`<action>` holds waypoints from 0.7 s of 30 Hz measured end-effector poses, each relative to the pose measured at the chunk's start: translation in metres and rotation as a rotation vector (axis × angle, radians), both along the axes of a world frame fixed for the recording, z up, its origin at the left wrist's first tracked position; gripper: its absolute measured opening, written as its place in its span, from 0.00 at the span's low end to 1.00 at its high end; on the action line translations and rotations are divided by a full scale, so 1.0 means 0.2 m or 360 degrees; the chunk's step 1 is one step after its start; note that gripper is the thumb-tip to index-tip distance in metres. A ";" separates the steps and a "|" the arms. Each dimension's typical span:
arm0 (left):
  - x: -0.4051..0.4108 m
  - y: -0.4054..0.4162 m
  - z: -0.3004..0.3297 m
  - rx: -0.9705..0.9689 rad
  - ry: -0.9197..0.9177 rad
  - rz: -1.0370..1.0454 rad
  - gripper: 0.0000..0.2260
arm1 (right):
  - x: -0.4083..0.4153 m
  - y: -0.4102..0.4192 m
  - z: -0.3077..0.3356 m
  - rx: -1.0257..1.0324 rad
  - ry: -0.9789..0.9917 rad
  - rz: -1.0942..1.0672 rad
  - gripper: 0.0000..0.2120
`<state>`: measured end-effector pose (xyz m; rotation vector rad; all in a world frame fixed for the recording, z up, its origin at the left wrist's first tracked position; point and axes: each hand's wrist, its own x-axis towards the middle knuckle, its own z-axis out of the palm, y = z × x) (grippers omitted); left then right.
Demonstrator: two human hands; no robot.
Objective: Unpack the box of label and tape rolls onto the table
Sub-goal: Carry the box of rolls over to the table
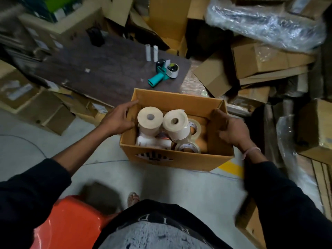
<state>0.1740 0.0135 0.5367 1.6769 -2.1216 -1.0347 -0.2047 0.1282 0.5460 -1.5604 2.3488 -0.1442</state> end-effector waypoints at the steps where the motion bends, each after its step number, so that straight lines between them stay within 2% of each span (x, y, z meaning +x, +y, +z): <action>1: 0.06 -0.04 0.01 -0.0008 0.0009 0.0028 0.40 | 0.05 -0.06 0.00 0.0000 -0.0001 0.0021 0.41; 7: 0.38 -0.32 0.03 -0.0103 0.0070 0.0141 0.36 | 0.40 -0.40 0.02 0.0000 -0.0049 0.0087 0.42; 16: 0.75 -0.75 0.00 -0.0268 -0.0123 0.0298 0.30 | 0.81 -0.87 -0.06 -0.0039 -0.0209 0.0117 0.39; 21: 0.91 -1.04 -0.07 -0.0298 -0.0200 0.0393 0.28 | 0.96 -1.17 -0.12 -0.0049 -0.0126 0.0233 0.39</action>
